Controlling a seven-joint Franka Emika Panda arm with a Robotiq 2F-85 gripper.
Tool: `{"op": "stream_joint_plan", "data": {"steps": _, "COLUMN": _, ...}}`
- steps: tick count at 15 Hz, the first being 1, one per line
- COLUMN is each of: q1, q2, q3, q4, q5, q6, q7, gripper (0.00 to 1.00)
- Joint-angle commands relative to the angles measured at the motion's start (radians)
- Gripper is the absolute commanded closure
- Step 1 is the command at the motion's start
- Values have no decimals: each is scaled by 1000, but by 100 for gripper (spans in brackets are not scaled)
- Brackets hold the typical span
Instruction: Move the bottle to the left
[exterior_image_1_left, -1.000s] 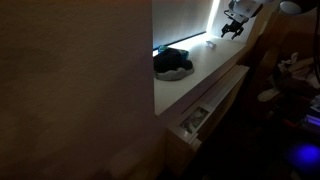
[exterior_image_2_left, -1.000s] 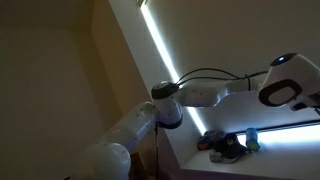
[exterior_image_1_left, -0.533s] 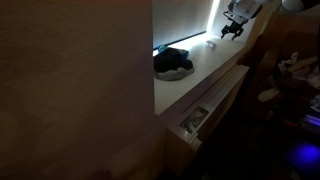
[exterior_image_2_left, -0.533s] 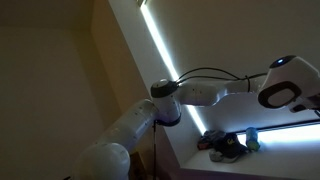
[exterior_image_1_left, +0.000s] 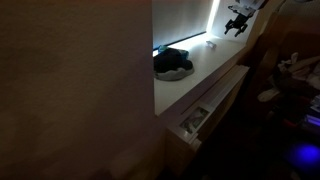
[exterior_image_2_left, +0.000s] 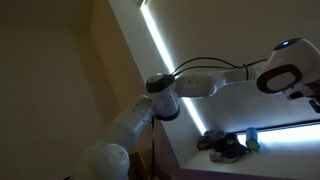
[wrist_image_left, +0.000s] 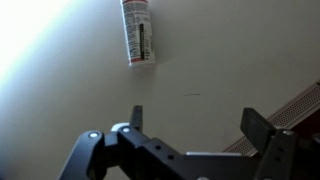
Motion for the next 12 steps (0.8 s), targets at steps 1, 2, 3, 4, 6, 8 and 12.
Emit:
{"op": "stream_joint_plan", "data": {"steps": 1, "q1": 47, "q2": 92, "q3": -97, "q4": 81, "q5": 75, "q6": -52, "q7": 0, "gripper": 0}}
{"op": "stream_joint_plan", "data": {"steps": 2, "q1": 58, "q2": 119, "q3": -117, "q4": 96, "q5": 100, "q6": -41, "q7": 0, "gripper": 0}}
{"op": "stream_joint_plan", "data": {"steps": 3, "q1": 71, "q2": 150, "q3": -141, "q4": 101, "q5": 129, "q6": -26, "q7": 0, "gripper": 0}}
{"op": "stream_joint_plan", "data": {"steps": 4, "q1": 79, "q2": 176, "q3": -157, "q4": 104, "q5": 153, "q6": -12, "q7": 0, "gripper": 0}}
{"op": "stream_joint_plan", "data": {"steps": 6, "q1": 78, "q2": 229, "q3": -171, "q4": 118, "q5": 189, "q6": 9, "q7": 1, "gripper": 0}}
{"op": "stream_joint_plan", "data": {"steps": 8, "q1": 71, "q2": 285, "q3": -170, "q4": 118, "q5": 218, "q6": 41, "q7": 1, "gripper": 0}}
{"op": "stream_joint_plan", "data": {"steps": 12, "q1": 77, "q2": 300, "q3": -153, "q4": 93, "q5": 202, "q6": 64, "q7": 1, "gripper": 0}}
